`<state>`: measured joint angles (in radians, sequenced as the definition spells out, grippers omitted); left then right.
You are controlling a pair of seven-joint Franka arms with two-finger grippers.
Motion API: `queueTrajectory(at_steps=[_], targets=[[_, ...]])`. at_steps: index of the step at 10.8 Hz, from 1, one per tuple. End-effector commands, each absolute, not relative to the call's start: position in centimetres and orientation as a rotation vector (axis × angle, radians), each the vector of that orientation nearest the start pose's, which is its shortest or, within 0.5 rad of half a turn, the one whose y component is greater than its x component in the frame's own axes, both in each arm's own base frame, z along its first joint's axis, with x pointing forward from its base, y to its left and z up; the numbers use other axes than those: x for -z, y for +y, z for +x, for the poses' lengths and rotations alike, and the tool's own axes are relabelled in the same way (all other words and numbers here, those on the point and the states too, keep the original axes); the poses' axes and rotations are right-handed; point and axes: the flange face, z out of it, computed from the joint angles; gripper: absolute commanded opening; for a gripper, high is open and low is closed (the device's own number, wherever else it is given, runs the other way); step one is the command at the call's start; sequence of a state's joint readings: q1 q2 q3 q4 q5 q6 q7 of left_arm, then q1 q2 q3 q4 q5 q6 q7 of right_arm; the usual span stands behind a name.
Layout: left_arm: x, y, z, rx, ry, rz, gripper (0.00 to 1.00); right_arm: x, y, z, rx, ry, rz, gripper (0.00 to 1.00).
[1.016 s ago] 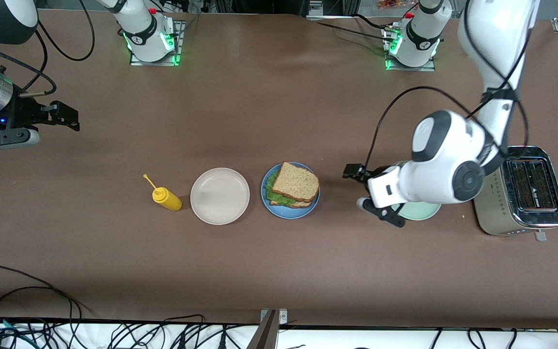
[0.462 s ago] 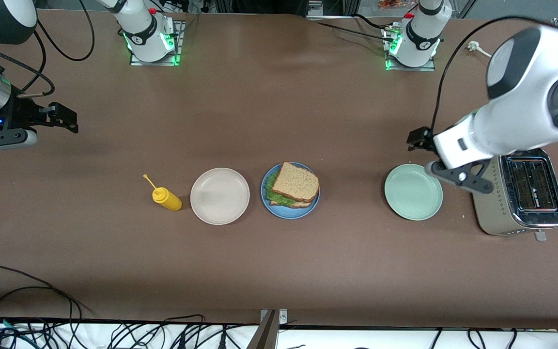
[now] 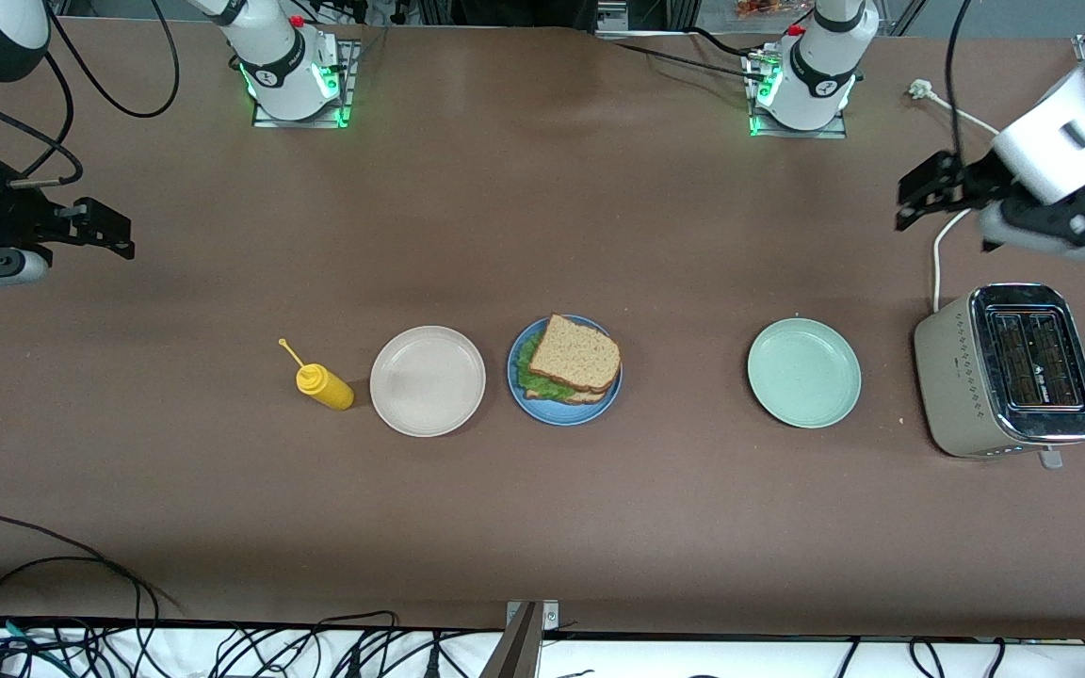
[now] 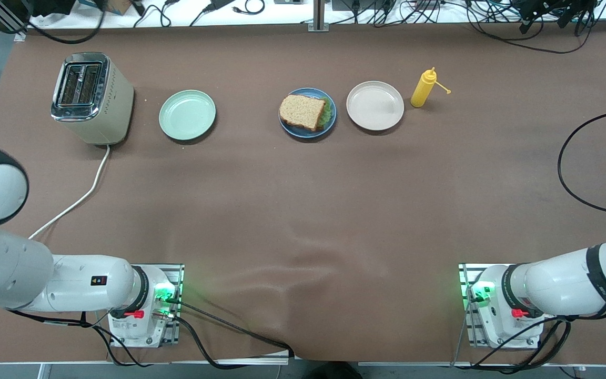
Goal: Make sandwich in blue plate with both arms
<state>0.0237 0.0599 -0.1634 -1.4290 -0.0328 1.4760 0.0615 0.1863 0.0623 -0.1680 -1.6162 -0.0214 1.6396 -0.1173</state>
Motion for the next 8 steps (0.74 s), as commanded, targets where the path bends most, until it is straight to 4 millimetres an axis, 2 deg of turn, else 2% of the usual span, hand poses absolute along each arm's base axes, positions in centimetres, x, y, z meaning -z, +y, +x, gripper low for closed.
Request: queueTrajectory(at_steps=[1,3,4,6,8], targets=[[-64.56,-6.87,53.31,-0.036,0.279,-3.063,1.00,-59.43,1.26,57.65,-0.018,-0.099,-3.219,1.00],[-64.05,-6.07,52.80,-0.058,0.254,-3.068,1.00,-59.34,1.25,57.69,-0.021,-0.090,-3.214,1.00],[-63.89,-6.74,52.81,-0.063,0.264,-3.072,1.00,-59.57,1.29,57.66,-0.013,-0.093,-3.216,1.00],[-63.85,-6.06,52.98,-0.068,0.233,-3.141,1.00,-59.69,1.67,57.71,-0.003,-0.106,-3.222,1.00],[-63.86,-6.04,52.90,-0.077,0.232,-3.125,1.00,-59.82,1.48,57.71,0.000,-0.088,-3.217,1.00]])
